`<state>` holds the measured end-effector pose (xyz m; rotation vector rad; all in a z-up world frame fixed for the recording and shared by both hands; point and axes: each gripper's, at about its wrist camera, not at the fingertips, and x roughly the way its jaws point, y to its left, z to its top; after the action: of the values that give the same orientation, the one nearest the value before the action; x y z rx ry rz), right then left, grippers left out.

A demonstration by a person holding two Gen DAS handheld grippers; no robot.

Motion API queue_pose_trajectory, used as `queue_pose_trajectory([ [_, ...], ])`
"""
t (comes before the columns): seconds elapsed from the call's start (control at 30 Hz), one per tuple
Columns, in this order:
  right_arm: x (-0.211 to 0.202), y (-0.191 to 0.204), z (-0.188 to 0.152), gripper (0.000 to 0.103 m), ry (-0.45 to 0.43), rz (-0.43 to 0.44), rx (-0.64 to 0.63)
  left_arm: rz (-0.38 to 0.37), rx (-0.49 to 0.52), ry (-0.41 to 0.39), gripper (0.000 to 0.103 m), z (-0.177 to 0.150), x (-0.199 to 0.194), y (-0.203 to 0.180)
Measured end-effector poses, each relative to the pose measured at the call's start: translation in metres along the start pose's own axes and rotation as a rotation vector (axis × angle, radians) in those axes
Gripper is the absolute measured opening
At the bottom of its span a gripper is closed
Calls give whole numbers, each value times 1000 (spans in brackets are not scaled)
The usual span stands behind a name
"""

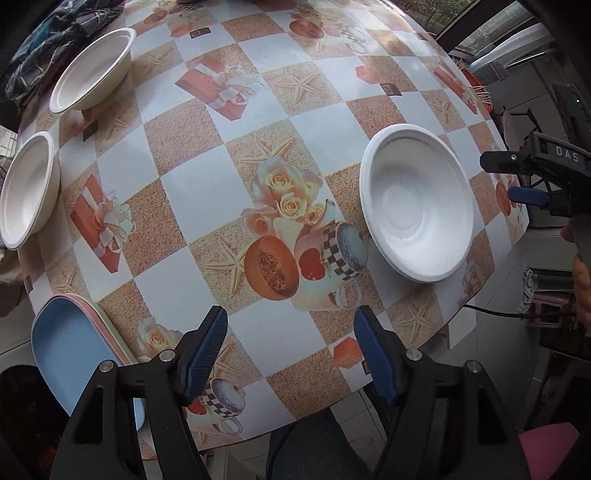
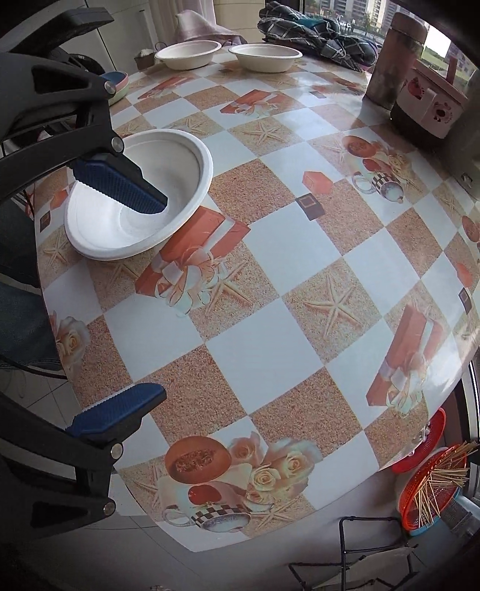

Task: Organize plates and bowls

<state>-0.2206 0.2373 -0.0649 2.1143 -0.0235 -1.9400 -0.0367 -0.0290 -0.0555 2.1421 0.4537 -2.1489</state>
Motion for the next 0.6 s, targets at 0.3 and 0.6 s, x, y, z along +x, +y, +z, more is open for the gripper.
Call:
queue_pose_trajectory([
  [0.3, -8, 67, -18, 94, -15, 19, -70, -15, -21, -85, 75, 11, -30, 34],
  [0.6, -8, 127, -29, 94, 8, 35, -183, -31, -68, -117, 75, -1, -38, 55],
])
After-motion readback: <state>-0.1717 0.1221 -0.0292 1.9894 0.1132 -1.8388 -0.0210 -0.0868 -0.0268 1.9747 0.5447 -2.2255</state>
